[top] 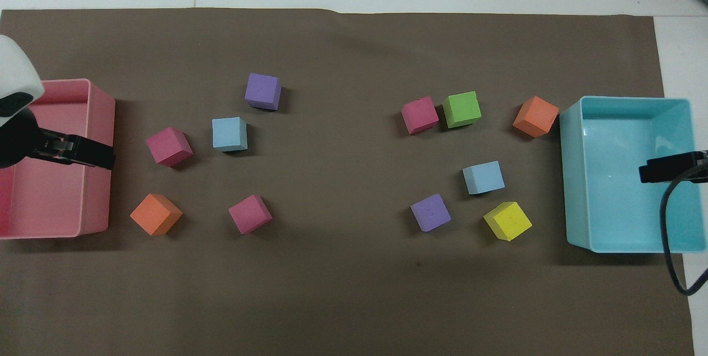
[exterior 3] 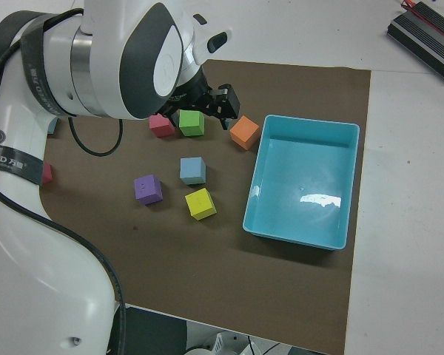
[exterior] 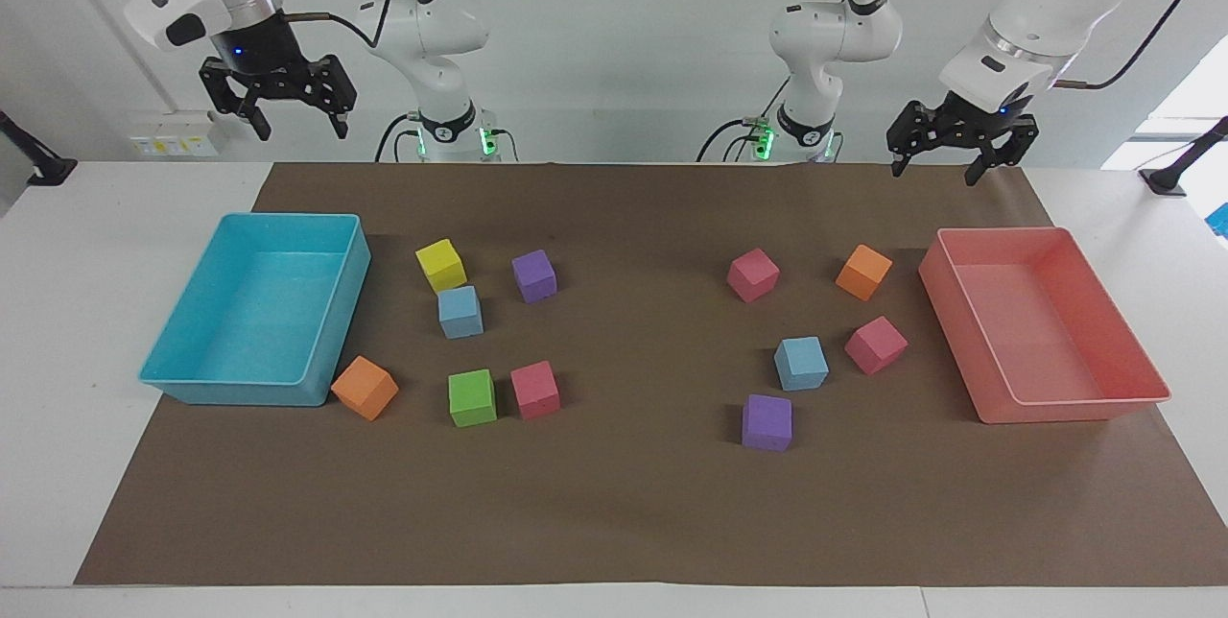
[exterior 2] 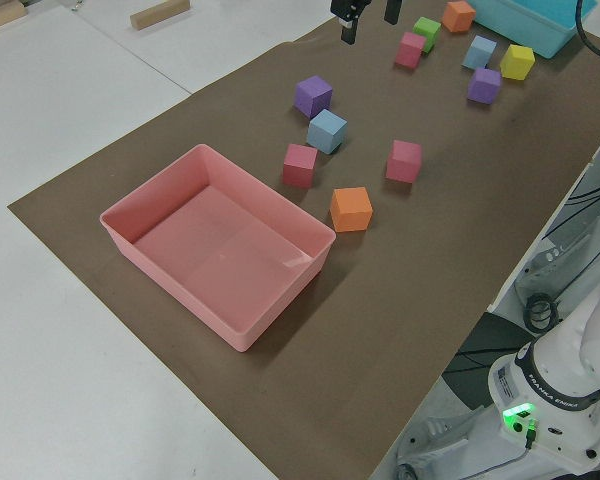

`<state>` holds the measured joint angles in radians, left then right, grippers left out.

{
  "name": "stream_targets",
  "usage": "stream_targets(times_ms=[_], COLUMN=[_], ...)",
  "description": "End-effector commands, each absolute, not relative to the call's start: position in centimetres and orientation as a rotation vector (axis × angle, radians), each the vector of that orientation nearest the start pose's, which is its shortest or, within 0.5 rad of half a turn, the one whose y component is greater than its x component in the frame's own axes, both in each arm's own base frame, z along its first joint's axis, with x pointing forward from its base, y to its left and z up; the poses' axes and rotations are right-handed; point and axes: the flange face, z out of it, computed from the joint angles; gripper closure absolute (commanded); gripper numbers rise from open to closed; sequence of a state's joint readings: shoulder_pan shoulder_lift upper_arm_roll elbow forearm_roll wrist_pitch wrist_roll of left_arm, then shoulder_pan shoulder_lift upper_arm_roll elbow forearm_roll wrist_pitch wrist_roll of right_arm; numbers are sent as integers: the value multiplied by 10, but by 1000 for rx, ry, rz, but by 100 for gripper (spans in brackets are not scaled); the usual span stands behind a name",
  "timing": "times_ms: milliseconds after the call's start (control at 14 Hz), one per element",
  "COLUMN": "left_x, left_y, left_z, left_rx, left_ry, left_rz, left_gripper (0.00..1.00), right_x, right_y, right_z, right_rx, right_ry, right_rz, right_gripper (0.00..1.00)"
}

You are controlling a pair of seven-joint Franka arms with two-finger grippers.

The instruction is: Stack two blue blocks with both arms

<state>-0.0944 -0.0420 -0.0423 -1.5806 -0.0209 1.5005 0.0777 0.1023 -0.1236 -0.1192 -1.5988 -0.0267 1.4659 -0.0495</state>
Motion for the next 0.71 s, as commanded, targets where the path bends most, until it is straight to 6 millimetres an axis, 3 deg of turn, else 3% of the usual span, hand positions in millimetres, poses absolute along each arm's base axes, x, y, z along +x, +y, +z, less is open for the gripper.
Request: stream_targets(times_ms=[0, 285, 641], left_x=[524, 524, 523], left_y=[-72, -72, -72], left_z=[637, 636, 636], left_rx=[-3155, -3155, -3154], left_ry=[337, 332, 337], left_rz=[52, 55, 52], left_gripper=[0, 0, 0], right_x=[497, 498, 507], right_y=[-16, -14, -11], right_z=[664, 660, 635], right_rx=[-3149, -3149, -3143], right_ry=[-83, -86, -96], right_rz=[19, 29, -10], right_gripper=[0, 0, 0])
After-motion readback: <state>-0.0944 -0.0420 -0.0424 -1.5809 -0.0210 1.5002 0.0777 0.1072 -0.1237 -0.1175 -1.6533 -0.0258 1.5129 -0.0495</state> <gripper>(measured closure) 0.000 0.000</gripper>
